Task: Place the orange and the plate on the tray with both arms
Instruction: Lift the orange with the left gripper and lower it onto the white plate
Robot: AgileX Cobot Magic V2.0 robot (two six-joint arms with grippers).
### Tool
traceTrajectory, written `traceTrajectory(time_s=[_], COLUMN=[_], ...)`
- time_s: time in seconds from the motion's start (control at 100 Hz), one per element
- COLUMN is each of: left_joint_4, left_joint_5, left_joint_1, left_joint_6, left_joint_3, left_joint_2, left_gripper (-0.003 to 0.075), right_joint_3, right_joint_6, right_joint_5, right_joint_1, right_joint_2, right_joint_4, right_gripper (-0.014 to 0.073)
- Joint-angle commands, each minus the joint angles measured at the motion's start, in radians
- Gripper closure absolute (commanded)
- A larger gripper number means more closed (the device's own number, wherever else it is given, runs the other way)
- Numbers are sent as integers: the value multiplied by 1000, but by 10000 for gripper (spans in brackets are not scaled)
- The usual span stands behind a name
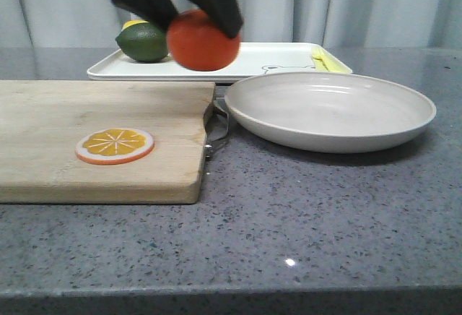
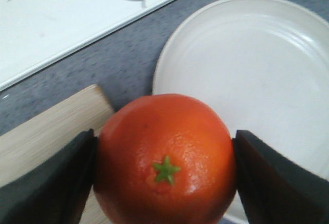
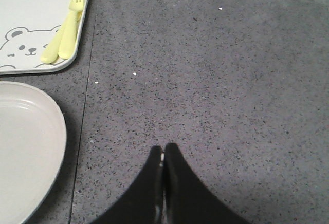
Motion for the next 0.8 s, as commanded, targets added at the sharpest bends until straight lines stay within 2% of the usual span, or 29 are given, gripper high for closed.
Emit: traceTrajectory(time_s=[0.0, 0.21, 0.55, 0.64, 0.79], left_joint_4=[-20, -20, -21, -21, -21], left_joint_5=[-48, -31, -44, -47, -47], left_joint_1=[-57, -145, -176, -176, -176], left_joint_6=[2, 2, 2, 2, 2], left_joint_3=[-75, -198, -246, -246, -246], left_joint_2=[-6, 113, 208, 208, 208], left_gripper=[436, 436, 428, 375, 207], right_joint_3=[-41, -41, -41, -41, -41], right_joint_6=[-2, -2, -2, -2, -2], right_joint_5=[-70, -62, -60, -60, -60], right_joint_1=[-1, -1, -1, -1, -1], right_joint_2=[-2, -2, -2, -2, -2], right_joint_4=[-5, -6, -6, -6, -6], right_gripper=[654, 654, 654, 654, 654])
